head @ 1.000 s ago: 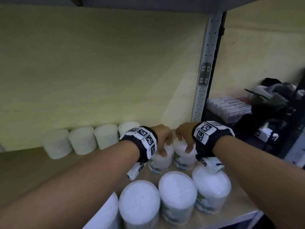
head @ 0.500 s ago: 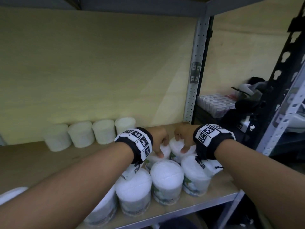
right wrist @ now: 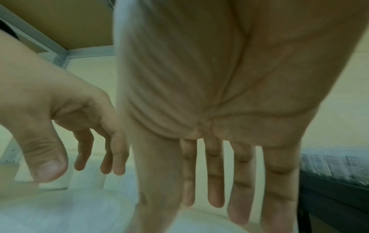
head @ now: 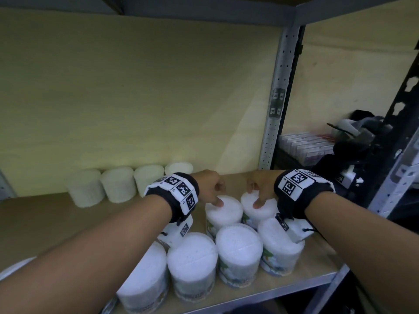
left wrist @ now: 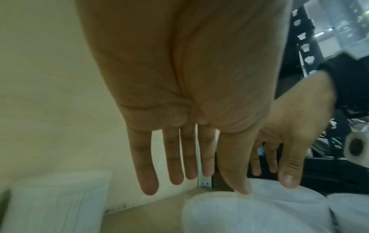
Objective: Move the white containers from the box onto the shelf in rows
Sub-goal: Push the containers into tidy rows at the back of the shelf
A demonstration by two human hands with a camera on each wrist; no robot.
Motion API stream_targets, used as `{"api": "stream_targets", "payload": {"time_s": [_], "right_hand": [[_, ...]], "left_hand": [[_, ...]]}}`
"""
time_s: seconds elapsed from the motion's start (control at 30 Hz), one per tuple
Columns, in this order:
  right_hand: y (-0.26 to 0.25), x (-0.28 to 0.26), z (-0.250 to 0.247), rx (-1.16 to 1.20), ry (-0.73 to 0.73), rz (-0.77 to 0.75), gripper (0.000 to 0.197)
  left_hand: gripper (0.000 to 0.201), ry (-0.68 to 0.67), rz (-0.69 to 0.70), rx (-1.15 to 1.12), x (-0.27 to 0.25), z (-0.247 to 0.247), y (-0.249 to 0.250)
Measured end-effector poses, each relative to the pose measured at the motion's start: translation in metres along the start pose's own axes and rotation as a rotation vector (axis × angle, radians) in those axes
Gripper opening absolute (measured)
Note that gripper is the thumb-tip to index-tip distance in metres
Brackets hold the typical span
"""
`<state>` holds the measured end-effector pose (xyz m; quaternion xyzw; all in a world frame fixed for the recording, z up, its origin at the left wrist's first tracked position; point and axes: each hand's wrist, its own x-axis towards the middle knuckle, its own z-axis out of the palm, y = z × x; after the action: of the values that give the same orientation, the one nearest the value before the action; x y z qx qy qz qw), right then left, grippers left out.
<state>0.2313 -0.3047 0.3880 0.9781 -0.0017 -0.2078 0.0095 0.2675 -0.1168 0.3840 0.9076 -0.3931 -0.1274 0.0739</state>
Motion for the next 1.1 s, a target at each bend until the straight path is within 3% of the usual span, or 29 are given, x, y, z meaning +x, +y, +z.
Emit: {"api": "stream_targets", "payload": {"time_s": [0.13, 0.27, 0.47, 0.73, 1.1], "right_hand": [[-0.010, 0.008, -0.011, 0.087, 0.124, -0.023, 0.036], [-0.027, 0.024, -0.025, 0.136, 0.216, -0.047, 0.030], [-0.065, 0.063, -0.039, 0.136, 0.280, -0.095, 0.035], [-0.110, 0.118, -0.053, 0.131, 0.262, -0.122, 0.040], [-0.149, 0.166, -0.060, 0.003, 0.186, -0.119, 0.061]], "left_hand": [[0.043, 0.037, -0.069, -0.042, -0.007, -0.011, -0.025], [0.039, 0.077, -0.126, -0.030, -0.012, -0.020, -0.055], [0.043, 0.124, -0.252, -0.045, -0.017, -0.033, -0.112], [0.048, 0.162, -0.364, -0.039, -0.013, -0.035, -0.180], [0.054, 0.188, -0.356, -0.038, -0.002, -0.016, -0.217]]}}
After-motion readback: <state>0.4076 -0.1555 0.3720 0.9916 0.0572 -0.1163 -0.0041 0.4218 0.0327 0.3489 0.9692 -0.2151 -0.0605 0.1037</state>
